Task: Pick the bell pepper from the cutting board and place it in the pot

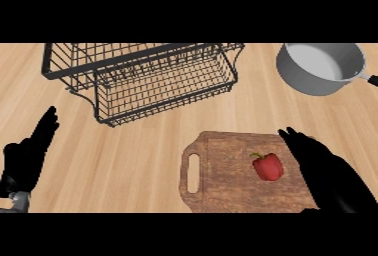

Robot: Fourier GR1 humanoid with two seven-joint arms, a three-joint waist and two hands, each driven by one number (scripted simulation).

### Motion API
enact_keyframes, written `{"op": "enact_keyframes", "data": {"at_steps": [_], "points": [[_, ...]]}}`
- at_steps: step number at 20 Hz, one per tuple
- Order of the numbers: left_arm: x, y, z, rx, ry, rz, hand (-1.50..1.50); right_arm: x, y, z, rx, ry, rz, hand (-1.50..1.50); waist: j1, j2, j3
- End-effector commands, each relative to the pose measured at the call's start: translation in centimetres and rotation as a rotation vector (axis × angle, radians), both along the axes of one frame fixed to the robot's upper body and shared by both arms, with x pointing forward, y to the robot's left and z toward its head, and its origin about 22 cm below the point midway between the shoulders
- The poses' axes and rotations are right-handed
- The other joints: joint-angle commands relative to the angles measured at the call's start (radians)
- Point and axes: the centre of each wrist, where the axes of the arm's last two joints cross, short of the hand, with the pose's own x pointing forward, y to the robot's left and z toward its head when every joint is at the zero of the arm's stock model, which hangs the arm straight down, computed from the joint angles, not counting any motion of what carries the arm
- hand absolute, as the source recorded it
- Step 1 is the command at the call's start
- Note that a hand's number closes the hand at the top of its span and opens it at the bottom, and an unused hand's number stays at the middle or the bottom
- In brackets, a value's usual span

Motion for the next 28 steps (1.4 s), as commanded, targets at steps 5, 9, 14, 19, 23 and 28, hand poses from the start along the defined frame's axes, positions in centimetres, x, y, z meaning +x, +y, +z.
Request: {"op": "enact_keyframes", "data": {"at_steps": [5,9,14,19,23,28], "points": [[-0.1,0.6,-0.1,-0.017,0.015,0.003,0.0,2.7,4.8,-1.7,-0.114,0.104,-0.035,-1.5,-0.017,-0.003,0.001],[-1.4,-1.1,-0.7,0.002,0.001,0.01,0.0,5.8,4.6,-1.6,-0.149,0.12,-0.065,-1.5,-0.012,-0.003,0.002],[0.3,-0.6,-0.8,0.004,-0.006,0.037,0.0,6.4,6.7,-3.4,-0.17,0.164,-0.044,-1.5,-0.02,-0.003,0.002],[-1.7,0.1,-0.4,0.004,0.002,0.023,0.0,6.3,5.2,-4.6,-0.186,0.199,-0.08,-1.5,-0.02,-0.004,0.002],[-0.5,-1.4,-1.1,-0.005,0.008,0.022,0.0,6.9,5.3,-5.5,-0.191,0.164,-0.072,-1.5,-0.023,-0.004,0.002],[-0.2,0.1,0.3,0.006,0.004,0.034,0.0,6.4,5.3,-5.9,-0.186,0.175,-0.088,-1.5,-0.024,-0.004,0.002]]}}
